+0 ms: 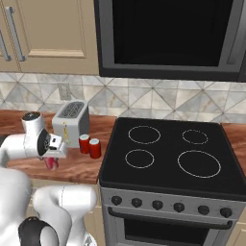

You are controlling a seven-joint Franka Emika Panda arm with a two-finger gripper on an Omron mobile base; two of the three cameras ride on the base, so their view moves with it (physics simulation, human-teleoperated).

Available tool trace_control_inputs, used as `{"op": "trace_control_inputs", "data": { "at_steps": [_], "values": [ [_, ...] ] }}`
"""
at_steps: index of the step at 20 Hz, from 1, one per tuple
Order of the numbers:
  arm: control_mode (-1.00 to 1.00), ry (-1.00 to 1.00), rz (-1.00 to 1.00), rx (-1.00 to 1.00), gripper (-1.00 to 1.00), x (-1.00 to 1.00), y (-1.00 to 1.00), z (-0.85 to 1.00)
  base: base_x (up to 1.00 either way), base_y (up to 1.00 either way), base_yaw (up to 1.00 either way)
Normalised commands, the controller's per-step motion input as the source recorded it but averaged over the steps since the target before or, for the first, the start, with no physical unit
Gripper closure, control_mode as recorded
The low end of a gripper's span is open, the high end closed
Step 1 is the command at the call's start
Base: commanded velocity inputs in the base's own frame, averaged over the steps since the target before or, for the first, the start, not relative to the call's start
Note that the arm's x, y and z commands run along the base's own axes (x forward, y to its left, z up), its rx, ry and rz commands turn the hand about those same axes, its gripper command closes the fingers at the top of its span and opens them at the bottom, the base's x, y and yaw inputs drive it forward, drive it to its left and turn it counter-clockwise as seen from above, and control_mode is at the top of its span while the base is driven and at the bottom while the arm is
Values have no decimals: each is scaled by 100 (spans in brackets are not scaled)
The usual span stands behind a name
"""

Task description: Four empty soda cans are scattered around the kitchen. Gather all the cans and cluster them next to the stove for recycling.

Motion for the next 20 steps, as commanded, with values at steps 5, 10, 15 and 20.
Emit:
{"op": "trace_control_inputs", "data": {
  "at_steps": [5,10,15,20],
  "values": [
    [-100,4,0,-11,100,50,-73,0,0,0,0],
    [-100,5,-3,-9,100,51,-68,0,0,0,0],
    [-100,9,-4,-1,100,50,-41,-5,0,0,0],
    [-100,5,0,0,100,38,-30,-20,0,0,0]
  ]
}}
